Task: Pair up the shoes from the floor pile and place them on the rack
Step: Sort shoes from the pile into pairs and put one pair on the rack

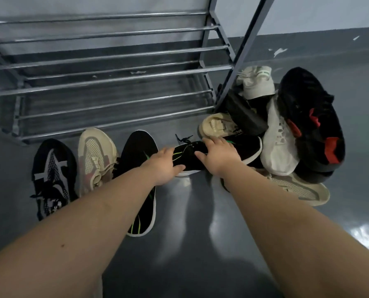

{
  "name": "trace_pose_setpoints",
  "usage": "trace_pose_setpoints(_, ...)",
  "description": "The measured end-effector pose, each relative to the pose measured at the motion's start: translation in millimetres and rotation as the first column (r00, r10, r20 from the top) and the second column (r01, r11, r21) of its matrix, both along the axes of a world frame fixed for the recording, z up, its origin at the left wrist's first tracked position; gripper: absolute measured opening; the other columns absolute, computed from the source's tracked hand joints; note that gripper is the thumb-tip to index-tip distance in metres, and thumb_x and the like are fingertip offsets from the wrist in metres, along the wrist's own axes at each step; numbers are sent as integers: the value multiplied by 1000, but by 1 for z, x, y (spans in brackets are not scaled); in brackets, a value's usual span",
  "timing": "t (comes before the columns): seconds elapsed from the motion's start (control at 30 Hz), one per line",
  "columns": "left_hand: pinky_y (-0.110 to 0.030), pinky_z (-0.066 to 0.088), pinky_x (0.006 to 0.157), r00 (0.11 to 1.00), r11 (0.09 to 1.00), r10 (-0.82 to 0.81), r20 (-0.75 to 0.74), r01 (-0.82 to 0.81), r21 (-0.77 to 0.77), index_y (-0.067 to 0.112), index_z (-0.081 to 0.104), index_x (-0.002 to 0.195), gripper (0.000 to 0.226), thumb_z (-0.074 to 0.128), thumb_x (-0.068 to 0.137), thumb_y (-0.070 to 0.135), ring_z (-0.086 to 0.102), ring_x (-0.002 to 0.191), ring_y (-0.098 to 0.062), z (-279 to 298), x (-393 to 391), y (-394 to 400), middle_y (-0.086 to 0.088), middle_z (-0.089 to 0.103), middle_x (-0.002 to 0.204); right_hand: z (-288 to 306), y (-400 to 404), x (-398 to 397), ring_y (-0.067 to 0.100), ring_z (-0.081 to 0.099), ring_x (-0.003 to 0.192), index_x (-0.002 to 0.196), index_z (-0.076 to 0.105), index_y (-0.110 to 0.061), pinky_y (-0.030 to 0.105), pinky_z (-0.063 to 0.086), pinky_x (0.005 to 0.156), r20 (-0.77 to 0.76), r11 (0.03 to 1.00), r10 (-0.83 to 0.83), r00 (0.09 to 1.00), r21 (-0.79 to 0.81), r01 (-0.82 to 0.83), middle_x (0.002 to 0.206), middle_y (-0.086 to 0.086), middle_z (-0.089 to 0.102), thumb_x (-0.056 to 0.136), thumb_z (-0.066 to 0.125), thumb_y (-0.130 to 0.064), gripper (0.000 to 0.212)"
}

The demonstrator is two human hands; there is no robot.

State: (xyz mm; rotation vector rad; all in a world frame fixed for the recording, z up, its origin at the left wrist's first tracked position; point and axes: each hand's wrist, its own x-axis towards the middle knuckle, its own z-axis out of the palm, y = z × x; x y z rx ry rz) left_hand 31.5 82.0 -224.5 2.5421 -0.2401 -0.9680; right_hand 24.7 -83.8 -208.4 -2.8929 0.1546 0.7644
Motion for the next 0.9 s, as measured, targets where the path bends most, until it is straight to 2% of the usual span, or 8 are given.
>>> trace_pose_setpoints(0.13,-37,39,103,995,997,73,-64,-75,-31,17,28,146,68,56,89,43,45,126,-26,-14,9,-4,-7,40,143,-9,2,16,26,15,146,149,27,-20,41,12,119,26,998,43,999,34,-44,155,6,29,98,29,-50,59)
trace_pose_setpoints(0.27,-31,44,92,961,961,231,-149,-250,-122,16,44,132,52,57,89,42,56,110,-24,-24,15,-8,-7,57,123,-18,-1,19,25,16,146,148,28,-21,42,13,119,9,999,44,999,19,-44,153,6,33,99,26,-50,57)
trace_pose_setpoints(0.33,-32,43,97,943,945,285,-170,-306,-113,18,44,132,53,55,88,47,54,114,-27,-28,17,-9,-8,57,125,-21,-5,16,26,21,143,147,32,-22,42,14,118,9,999,39,999,1,-39,150,5,38,99,27,-50,56)
trace_pose_setpoints(0.43,-41,40,104,921,922,337,-194,-365,-127,18,48,129,58,54,84,54,50,120,-30,-34,18,-9,-11,56,128,-20,-9,16,29,28,138,145,35,-24,41,15,115,14,998,49,999,-43,-49,148,7,40,99,26,-48,53)
trace_pose_setpoints(0.53,-43,39,105,926,932,332,-183,-352,-90,14,47,134,74,50,79,63,46,125,-33,-33,15,-8,-13,50,136,-17,-7,21,30,26,138,146,34,-25,42,18,113,-41,1000,4,999,4,-4,149,8,37,100,24,-46,51)
trace_pose_setpoints(0.63,-43,39,105,943,946,305,-135,-316,-73,14,54,130,69,48,82,64,46,123,-34,-37,12,-7,-16,49,134,-18,-4,21,31,26,136,139,45,-28,42,21,111,-81,1000,14,997,-3,-14,145,10,39,100,27,-46,47)
trace_pose_setpoints(0.73,-39,36,107,961,962,265,-75,-269,-44,17,55,131,57,48,89,55,43,125,-33,-39,6,-9,-15,47,133,-19,-5,18,31,29,134,134,52,-30,41,25,109,-53,1000,27,998,-8,-28,140,9,43,99,35,-43,41)
trace_pose_setpoints(0.9,-36,37,102,985,984,175,4,-175,-27,9,59,117,58,46,88,58,44,120,-28,-37,-3,-7,-10,52,125,-26,-3,11,29,39,125,123,61,-23,40,38,101,-31,996,-20,999,87,23,126,9,56,99,39,-38,36)
